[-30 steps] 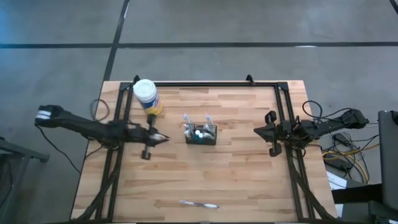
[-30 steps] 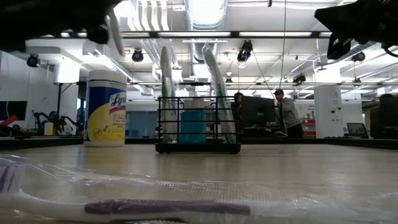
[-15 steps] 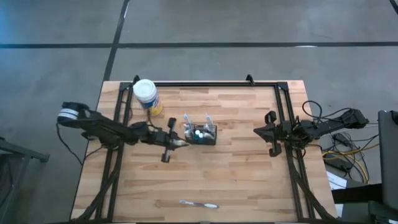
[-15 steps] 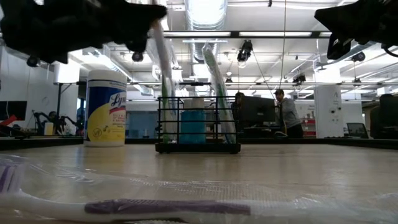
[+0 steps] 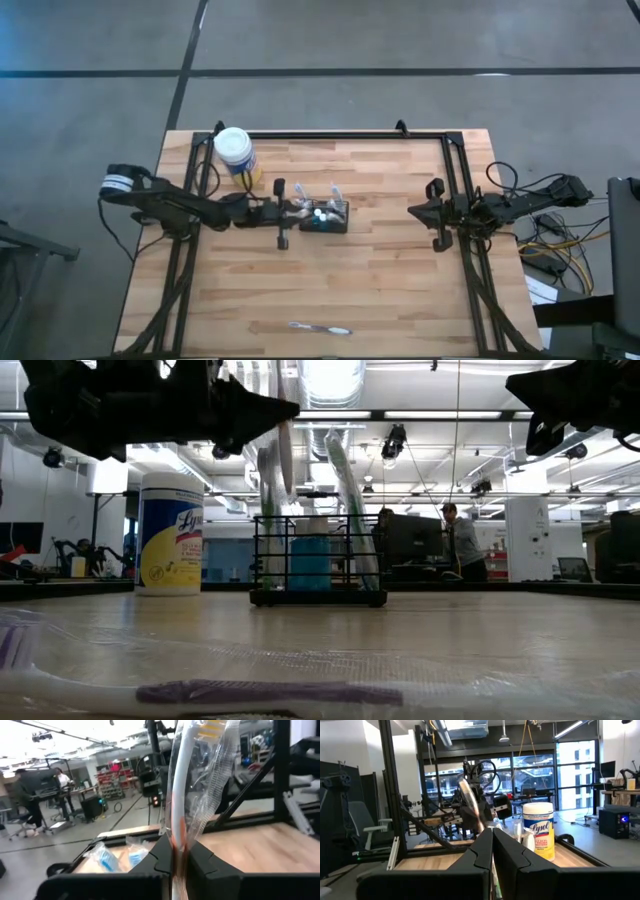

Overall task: Pick & Place toothbrushing station
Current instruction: Put the orange toothbrush into the mesh organizer

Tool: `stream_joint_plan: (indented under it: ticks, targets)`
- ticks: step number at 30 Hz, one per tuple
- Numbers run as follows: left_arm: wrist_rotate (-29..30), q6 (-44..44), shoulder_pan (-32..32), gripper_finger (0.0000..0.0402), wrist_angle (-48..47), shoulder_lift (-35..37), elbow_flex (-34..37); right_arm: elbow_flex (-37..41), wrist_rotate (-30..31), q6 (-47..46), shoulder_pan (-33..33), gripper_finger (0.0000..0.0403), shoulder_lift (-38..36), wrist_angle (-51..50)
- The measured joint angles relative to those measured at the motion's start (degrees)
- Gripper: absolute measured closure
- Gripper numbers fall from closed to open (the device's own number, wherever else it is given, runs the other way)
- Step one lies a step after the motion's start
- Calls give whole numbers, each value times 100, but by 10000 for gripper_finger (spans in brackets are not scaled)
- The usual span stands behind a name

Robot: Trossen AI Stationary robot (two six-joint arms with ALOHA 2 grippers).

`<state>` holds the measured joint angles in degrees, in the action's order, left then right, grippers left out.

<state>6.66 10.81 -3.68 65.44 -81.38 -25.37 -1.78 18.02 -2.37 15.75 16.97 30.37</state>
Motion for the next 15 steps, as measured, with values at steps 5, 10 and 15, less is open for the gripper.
stream_joint_plan:
  ticks: [5, 10, 15]
  targets:
    - [99, 137, 6, 380, -438, -12, -107, 0, 0, 28, 0, 392, 0, 0]
    - [-3, 165, 4, 380, -440, -4, -129, -2, 0, 8, 0, 392, 2, -2]
    - [-914, 69, -22, 380, -587, 409, -321, -1, 0, -22, 0, 392, 2, -1]
